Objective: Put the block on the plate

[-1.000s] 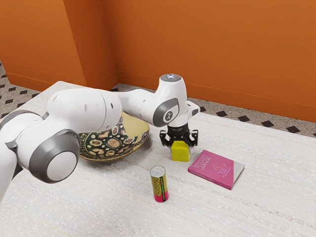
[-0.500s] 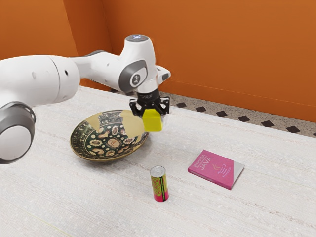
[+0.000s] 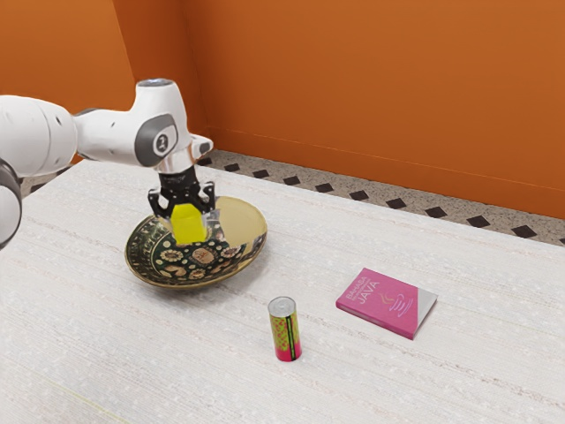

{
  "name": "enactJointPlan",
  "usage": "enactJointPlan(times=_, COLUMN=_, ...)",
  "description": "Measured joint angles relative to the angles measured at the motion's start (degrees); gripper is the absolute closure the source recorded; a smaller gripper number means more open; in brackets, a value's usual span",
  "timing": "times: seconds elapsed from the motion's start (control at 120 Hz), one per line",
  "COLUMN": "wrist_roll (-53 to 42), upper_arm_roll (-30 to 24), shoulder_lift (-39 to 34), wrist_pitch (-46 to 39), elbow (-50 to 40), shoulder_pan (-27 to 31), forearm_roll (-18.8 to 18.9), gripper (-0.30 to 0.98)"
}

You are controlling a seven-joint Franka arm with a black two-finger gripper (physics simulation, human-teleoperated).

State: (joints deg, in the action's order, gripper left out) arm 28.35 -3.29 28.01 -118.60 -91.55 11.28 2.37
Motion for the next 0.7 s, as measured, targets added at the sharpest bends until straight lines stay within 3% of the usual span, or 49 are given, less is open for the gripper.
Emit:
enactJointPlan(times=0.25, wrist_roll=-3.16, upper_arm_roll=-0.26, shoulder_lift=-3.49, wrist_pitch=-0.75, elbow=-0.56, shoulder_pan=-0.15, forearm_roll=-0.70, gripper=0.08)
enactJointPlan(times=0.45, wrist_roll=-5.01, upper_arm_roll=0.45, shoulder_lift=-14.90, wrist_pitch=1.94, elbow=-3.22, shoulder_pan=-8.02, forearm_roll=0.14, gripper=0.03)
enactJointPlan(times=0.608, wrist_roll=-7.28, upper_arm_roll=6.46, shoulder_lift=-21.56, wrist_pitch=7.41, elbow=-3.70, shoulder_pan=-16.31, forearm_roll=2.48, gripper=0.02)
enactJointPlan(times=0.7, wrist_roll=-8.37, upper_arm_roll=7.74, shoulder_lift=-25.41, wrist_pitch=9.65, elbow=-6.85, shoulder_pan=-18.00, forearm_roll=3.12, gripper=0.01)
